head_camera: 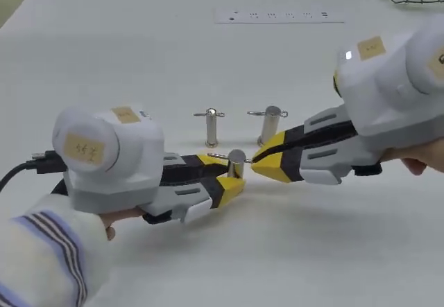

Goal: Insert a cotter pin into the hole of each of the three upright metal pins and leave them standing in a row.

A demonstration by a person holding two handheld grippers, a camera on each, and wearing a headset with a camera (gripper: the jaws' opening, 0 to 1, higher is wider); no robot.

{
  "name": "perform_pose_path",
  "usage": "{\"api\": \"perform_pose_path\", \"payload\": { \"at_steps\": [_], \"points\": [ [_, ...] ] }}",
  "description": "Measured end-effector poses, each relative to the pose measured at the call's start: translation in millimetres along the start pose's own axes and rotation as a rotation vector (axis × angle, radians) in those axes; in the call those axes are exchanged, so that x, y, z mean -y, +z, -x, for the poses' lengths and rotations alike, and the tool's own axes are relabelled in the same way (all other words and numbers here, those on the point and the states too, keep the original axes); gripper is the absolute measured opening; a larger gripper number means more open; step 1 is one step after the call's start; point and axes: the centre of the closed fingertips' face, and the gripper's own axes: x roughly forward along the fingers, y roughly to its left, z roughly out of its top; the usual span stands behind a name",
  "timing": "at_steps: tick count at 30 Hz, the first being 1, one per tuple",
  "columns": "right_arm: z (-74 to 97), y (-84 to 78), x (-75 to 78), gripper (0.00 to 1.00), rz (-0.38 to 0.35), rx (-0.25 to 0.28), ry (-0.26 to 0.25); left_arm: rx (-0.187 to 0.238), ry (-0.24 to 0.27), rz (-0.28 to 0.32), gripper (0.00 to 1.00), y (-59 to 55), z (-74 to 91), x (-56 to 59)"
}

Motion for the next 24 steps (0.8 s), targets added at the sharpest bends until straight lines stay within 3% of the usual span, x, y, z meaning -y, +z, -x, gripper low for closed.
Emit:
{"api": "perform_pose_path", "payload": {
  "at_steps": [4,12,14,17,19,24],
  "points": [
    [-2.9,2.0,-1.1,0.13,-0.013,0.016,-0.006,0.025,-0.01,0.059,0.34,-1.9,2.8,-1.3],
    [-15.4,0.3,-2.0,0.18,-0.03,0.024,-0.027,0.024,-0.012,0.028,0.69,-8.1,11.6,1.7],
    [-17.1,-0.7,-1.5,0.18,-0.024,0.02,-0.029,0.039,-0.008,0.019,0.74,-6.7,13.5,1.3],
    [-21.0,-2.8,-0.9,0.19,-0.036,0.024,-0.032,0.04,0.073,-0.003,0.82,-8.0,16.6,-13.2],
    [-23.2,-3.3,-0.6,0.19,-0.042,0.028,-0.034,0.042,0.095,-0.008,0.84,-8.0,18.2,-17.0],
    [-28.3,-3.2,0.8,0.19,-0.051,0.039,-0.045,0.056,0.085,0.02,0.88,-7.1,21.1,-15.6]
  ]
}}
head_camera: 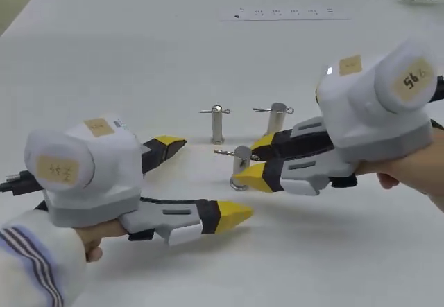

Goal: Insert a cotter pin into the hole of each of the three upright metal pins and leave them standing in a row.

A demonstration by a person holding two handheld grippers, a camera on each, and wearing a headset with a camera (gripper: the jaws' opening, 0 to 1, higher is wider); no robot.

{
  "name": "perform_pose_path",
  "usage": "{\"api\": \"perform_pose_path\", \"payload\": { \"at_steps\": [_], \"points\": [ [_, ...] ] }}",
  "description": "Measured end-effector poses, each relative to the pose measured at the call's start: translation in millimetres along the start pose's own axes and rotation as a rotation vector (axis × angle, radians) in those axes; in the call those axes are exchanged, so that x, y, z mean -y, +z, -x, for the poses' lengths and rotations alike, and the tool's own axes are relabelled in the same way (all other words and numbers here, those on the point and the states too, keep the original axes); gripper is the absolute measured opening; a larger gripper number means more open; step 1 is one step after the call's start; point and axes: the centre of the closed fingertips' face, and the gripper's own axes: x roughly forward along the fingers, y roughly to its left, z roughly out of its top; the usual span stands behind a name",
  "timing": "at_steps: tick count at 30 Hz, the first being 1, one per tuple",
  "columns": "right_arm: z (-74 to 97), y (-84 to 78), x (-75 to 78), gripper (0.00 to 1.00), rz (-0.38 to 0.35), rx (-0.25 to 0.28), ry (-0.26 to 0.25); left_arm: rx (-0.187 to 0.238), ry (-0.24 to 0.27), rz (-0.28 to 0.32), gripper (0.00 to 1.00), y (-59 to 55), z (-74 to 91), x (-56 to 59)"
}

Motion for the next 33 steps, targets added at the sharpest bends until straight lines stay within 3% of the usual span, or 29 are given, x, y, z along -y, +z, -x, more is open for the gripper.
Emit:
{"api": "perform_pose_path", "payload": {
  "at_steps": [4,15,25,33],
  "points": [
    [-3.8,-2.3,1.4,0.19,0.0,-0.003,-0.004,-0.013,-0.005,-0.003,1.0,-2.5,1.0,2.9],
    [-8.3,-2.6,1.1,0.16,0.001,-0.001,-0.011,-0.019,-0.019,0.032,0.99,-3.1,10.2,15.1],
    [-7.7,-2.5,0.1,0.14,0.077,-0.005,0.005,-0.045,-0.019,0.047,0.99,-11.3,14.4,17.6],
    [-5.1,-3.3,0.0,0.13,0.124,-0.006,0.018,-0.022,-0.007,0.043,0.99,-4.2,18.5,18.2]
  ]
}}
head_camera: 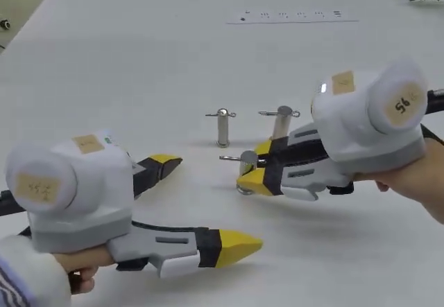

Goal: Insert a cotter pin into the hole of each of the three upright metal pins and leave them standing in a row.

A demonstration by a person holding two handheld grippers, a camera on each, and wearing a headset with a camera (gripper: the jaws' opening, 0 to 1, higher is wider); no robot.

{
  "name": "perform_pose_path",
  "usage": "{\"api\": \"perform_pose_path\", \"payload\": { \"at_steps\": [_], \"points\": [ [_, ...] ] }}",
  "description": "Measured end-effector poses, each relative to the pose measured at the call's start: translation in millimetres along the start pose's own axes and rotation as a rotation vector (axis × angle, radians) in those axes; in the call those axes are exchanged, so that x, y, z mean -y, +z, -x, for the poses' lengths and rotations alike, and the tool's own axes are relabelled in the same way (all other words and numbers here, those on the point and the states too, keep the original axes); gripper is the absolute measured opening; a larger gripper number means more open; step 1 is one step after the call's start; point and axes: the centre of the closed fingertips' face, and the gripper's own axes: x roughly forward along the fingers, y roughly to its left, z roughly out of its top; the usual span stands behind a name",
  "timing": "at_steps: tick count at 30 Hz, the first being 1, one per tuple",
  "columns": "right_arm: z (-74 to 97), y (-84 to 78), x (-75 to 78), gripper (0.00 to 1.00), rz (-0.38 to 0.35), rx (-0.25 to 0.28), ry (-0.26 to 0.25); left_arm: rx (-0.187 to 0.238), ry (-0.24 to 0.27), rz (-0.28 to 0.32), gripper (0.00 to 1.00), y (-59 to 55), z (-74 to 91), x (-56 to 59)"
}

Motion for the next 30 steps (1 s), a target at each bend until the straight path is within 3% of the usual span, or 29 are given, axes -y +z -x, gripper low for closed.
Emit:
{"api": "perform_pose_path", "payload": {
  "at_steps": [5,9,17,26,30],
  "points": [
    [16.0,0.1,7.7,0.13,-0.017,0.03,0.006,0.017,0.005,0.0,0.99,9.3,4.6,0.6],
    [35.1,-5.2,15.9,0.13,0.009,0.036,0.03,0.002,0.016,-0.026,0.99,13.8,8.2,0.9],
    [76.2,-23.5,43.4,0.13,0.052,0.032,0.038,0.063,0.05,-0.013,0.99,42.5,21.0,-0.6],
    [93.0,-29.6,66.9,0.13,0.033,0.056,0.093,0.075,0.062,-0.025,0.99,59.8,27.6,5.7],
    [95.7,-30.9,81.6,0.13,0.02,0.072,0.092,0.071,0.084,0.0,0.99,62.8,30.9,3.1]
  ]
}}
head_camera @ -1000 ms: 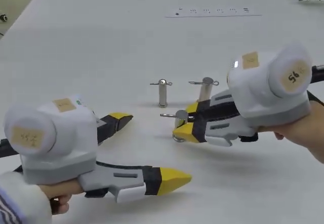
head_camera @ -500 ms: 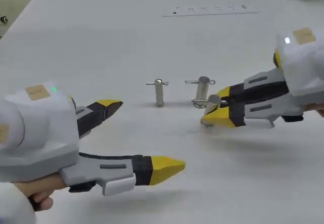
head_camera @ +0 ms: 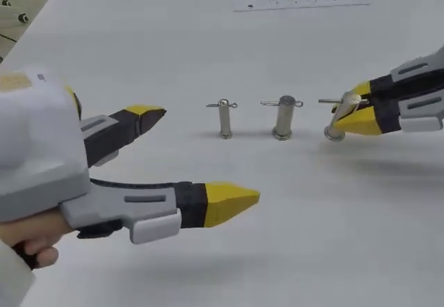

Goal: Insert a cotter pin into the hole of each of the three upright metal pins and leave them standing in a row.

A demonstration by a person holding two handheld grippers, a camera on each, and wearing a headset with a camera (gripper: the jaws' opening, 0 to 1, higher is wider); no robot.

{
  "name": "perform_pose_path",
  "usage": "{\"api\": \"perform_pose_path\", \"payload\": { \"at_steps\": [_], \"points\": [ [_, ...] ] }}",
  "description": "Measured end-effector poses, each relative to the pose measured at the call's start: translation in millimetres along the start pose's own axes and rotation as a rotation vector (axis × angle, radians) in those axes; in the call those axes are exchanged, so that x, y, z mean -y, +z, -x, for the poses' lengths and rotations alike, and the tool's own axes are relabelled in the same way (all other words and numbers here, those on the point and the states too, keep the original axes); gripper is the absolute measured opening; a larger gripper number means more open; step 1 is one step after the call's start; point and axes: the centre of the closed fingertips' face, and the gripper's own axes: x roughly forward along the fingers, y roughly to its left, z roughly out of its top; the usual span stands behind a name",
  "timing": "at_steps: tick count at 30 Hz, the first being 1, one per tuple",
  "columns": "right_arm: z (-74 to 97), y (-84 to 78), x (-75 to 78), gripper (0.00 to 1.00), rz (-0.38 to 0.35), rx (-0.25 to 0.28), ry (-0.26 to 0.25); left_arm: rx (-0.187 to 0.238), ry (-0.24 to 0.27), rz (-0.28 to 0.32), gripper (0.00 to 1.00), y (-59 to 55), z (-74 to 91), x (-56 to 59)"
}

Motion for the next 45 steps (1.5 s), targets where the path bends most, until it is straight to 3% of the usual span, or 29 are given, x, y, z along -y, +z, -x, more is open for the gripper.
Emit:
{"api": "perform_pose_path", "payload": {
  "at_steps": [7,11,18,23,27,33,40,41,42,45],
  "points": [
    [-0.3,-12.1,15.1,0.13,-0.001,-0.023,-0.002,-0.016,0.043,0.013,0.99,-2.2,7.1,-4.7],
    [-1.6,-19.6,16.7,0.13,0.014,-0.043,0.012,-0.018,0.064,0.061,0.99,-6.6,12.3,-5.2],
    [-5.6,-29.8,17.1,0.13,0.045,-0.069,0.041,-0.021,0.09,0.075,0.99,-10.3,15.4,-7.0],
    [-8.9,-30.1,16.5,0.13,0.042,-0.062,0.062,-0.059,0.112,0.063,0.99,-16.9,16.5,-11.1],
    [-12.0,-30.0,17.1,0.13,0.052,-0.059,0.072,-0.051,0.11,0.074,0.99,-16.1,17.1,-11.6],
    [-15.0,-28.3,16.3,0.13,0.07,-0.062,0.088,-0.072,0.108,0.068,0.99,-21.3,17.6,-10.8],
    [-15.4,-28.4,16.0,0.14,0.026,-0.059,0.08,-0.061,0.091,0.085,0.99,-18.9,14.4,-6.9],
    [-15.3,-29.1,16.0,0.15,-0.041,-0.064,0.066,-0.064,0.089,0.083,0.99,-18.8,13.9,-6.7],
    [-15.3,-28.5,16.3,0.15,-0.039,-0.063,0.066,-0.065,0.088,0.082,0.99,-18.7,13.6,-6.3],
    [-14.7,-13.1,16.4,0.2,-0.07,0.014,0.049,-0.064,0.082,0.079,0.99,-18.2,13.2,-5.0]
  ]
}}
